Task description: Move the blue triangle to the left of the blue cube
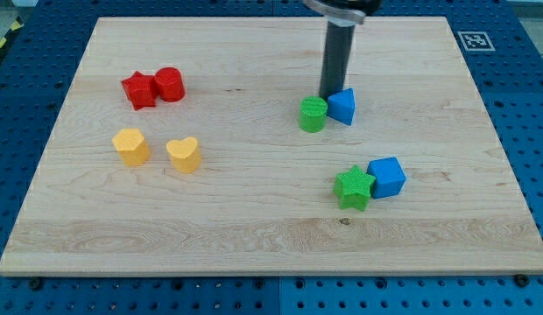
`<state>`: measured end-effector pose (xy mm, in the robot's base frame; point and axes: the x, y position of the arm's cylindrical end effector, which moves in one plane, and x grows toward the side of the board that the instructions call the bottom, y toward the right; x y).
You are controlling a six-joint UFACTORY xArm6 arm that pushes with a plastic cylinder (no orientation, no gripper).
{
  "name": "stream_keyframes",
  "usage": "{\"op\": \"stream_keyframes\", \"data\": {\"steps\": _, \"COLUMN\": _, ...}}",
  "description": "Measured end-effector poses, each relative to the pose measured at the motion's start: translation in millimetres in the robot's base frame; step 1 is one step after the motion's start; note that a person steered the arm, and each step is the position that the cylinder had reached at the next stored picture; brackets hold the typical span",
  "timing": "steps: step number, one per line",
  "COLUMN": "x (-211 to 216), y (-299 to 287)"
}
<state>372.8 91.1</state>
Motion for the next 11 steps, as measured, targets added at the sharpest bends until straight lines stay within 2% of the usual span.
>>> {"op": "stream_keyframes", "data": {"steps": 2, "x": 1.4, "y": 19.2}}
{"op": "stream_keyframes", "data": {"steps": 4, "x": 48.5, "y": 19.0}}
{"op": "stream_keyframes", "data": {"steps": 5, "x": 14.9, "y": 16.7}}
{"op": "stream_keyframes", "data": {"steps": 6, "x": 9.8, "y": 13.2}}
{"op": "stream_keyframes", "data": {"steps": 9, "x": 82.1, "y": 6.0}}
{"op": "stream_keyframes", "data": {"steps": 11, "x": 84.8, "y": -2.3}}
